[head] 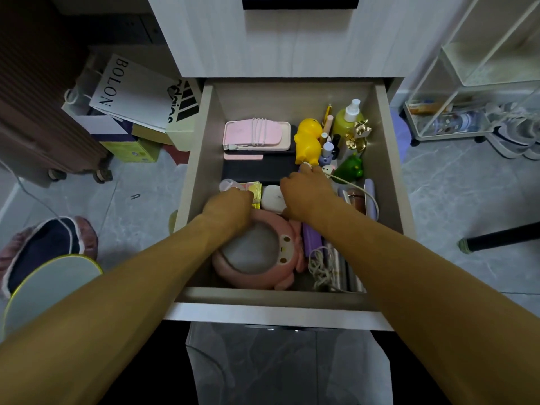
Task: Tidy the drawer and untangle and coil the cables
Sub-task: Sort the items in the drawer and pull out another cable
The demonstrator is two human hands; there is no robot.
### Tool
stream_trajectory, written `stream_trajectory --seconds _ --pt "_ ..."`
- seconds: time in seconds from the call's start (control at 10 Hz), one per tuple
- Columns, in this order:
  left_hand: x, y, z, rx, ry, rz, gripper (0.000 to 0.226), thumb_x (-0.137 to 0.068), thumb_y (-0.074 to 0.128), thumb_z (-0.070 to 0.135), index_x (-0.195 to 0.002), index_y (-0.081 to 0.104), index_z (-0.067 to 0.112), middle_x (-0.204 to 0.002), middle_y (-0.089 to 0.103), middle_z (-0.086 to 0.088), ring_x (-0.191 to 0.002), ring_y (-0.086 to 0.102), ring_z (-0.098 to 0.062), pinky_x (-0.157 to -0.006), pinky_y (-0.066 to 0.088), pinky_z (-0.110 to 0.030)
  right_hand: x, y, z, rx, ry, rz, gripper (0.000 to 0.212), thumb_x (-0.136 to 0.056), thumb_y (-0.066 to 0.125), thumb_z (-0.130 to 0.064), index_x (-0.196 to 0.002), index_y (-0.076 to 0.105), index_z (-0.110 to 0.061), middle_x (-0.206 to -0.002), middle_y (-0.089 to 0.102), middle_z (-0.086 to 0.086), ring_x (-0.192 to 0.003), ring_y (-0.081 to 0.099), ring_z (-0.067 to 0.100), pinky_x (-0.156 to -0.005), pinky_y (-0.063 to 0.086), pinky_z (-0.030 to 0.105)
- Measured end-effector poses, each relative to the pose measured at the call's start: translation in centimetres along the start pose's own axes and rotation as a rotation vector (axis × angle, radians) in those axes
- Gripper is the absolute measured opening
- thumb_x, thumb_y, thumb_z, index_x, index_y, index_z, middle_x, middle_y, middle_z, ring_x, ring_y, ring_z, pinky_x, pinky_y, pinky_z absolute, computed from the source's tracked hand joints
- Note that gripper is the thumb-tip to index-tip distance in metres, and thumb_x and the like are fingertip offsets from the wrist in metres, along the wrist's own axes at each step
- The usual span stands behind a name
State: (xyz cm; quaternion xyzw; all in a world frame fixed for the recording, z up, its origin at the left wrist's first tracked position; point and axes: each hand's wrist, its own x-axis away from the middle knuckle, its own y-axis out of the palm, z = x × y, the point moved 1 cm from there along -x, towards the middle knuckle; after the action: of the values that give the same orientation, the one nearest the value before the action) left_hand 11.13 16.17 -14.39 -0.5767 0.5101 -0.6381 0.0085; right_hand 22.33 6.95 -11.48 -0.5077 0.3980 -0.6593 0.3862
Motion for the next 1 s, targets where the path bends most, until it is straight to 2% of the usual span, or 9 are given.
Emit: stream_trajectory --seconds 0.1,0.2,0.3,0.4,0.5,0.6,0.8,0.9,1.0 --pt "-2.2 0.7 -0.4 0.068 0.003 0.042 0.051 -0.099 0.05 0.04 -0.143 0.041 0.016 -0.146 0.044 -0.004 -0.136 0.041 -0.02 -0.109 0.031 -0.027 -0.8 -0.2 -0.6 -0.037 -0.013 -0.029 0.046 -0.092 0.061 -0.029 -0.131 0.047 -0.01 -0.132 0.053 0.011 -0.12 0.052 0.03 -0.092 0.043 0.037" --pt "-0.6 0.6 -0.6 0.17 0.064 0.153 0.038 -0.099 0.051 0.032 -0.133 0.052 0.014 -0.135 0.053 -0.006 -0.126 0.05 -0.024 -0.101 0.04 -0.029 -1.2 0.0 -0.8 -0.092 0.005 0.021 0.045 -0.089 0.063 -0.022 -0.129 0.046 -0.008 -0.128 0.054 0.013 -0.114 0.057 0.03 -0.082 0.045 0.035" --pt "1.4 1.6 -1.1 0.26 0.175 0.335 0.016 -0.092 0.056 0.02 -0.105 0.063 0.013 -0.109 0.063 -0.01 -0.1 0.06 -0.031 -0.081 0.049 -0.035 -0.8 1.2 -0.6 -0.137 0.026 0.095 0.044 -0.089 0.064 -0.026 -0.126 0.047 -0.01 -0.122 0.057 0.012 -0.107 0.059 0.03 -0.07 0.038 0.032" --pt "1.6 2.0 -1.1 0.317 0.125 0.373 0.015 -0.09 0.057 0.019 -0.102 0.063 0.011 -0.107 0.064 -0.012 -0.097 0.062 -0.031 -0.078 0.049 -0.034 -0.3 2.5 -0.6 -0.193 0.055 0.161 0.037 -0.091 0.06 -0.024 -0.124 0.05 -0.011 -0.12 0.056 0.011 -0.105 0.058 0.031 -0.067 0.036 0.033" --pt "1.9 2.2 -0.8 0.405 0.014 0.352 0.024 -0.092 0.053 0.015 -0.113 0.063 0.009 -0.114 0.062 -0.014 -0.105 0.061 -0.033 -0.085 0.05 -0.037 0.2 3.4 -0.9 -0.265 0.097 0.198 0.035 -0.091 0.052 -0.015 -0.125 0.049 -0.009 -0.123 0.055 0.011 -0.112 0.052 0.032 -0.079 0.041 0.038" --pt "0.7 2.1 -0.4 0.499 -0.101 0.122 0.035 -0.098 0.048 0.013 -0.133 0.05 0.009 -0.134 0.053 -0.017 -0.118 0.053 -0.032 -0.101 0.042 -0.037 0.4 3.7 -1.0 -0.319 0.143 0.225 0.036 -0.09 0.053 -0.015 -0.126 0.049 -0.008 -0.124 0.056 0.012 -0.117 0.046 0.032 -0.087 0.04 0.039" --pt "1.8 3.2 -0.4 0.41 -0.08 0.334 0.026 -0.095 0.049 0.013 -0.116 0.063 0.007 -0.117 0.062 -0.018 -0.108 0.059 -0.034 -0.085 0.047 -0.033 0.7 4.0 -0.8 -0.354 0.104 0.227 0.034 -0.09 0.054 -0.015 -0.123 0.053 -0.009 -0.126 0.054 0.01 -0.115 0.047 0.031 -0.09 0.041 0.039" --pt "1.5 1.9 -0.2 0.318 -0.032 0.122 0.039 -0.106 0.033 0.024 -0.134 0.048 0.002 -0.143 0.045 -0.019 -0.131 0.044 -0.03 -0.106 0.033 -0.032 1.0 3.6 -0.6 -0.455 0.045 0.218 0.039 -0.086 0.058 -0.01 -0.125 0.056 -0.006 -0.131 0.05 0.012 -0.114 0.05 0.034 -0.088 0.047 0.041" --pt "2.2 2.3 -0.2 0.343 -0.006 0.07 0.039 -0.106 0.036 0.024 -0.139 0.042 0.004 -0.145 0.043 -0.018 -0.134 0.043 -0.028 -0.11 0.031 -0.033 2.2 3.0 0.1 -0.598 0.004 0.221 0.043 -0.083 0.06 -0.006 -0.127 0.056 -0.006 -0.13 0.05 0.014 -0.114 0.05 0.036 -0.089 0.047 0.044"
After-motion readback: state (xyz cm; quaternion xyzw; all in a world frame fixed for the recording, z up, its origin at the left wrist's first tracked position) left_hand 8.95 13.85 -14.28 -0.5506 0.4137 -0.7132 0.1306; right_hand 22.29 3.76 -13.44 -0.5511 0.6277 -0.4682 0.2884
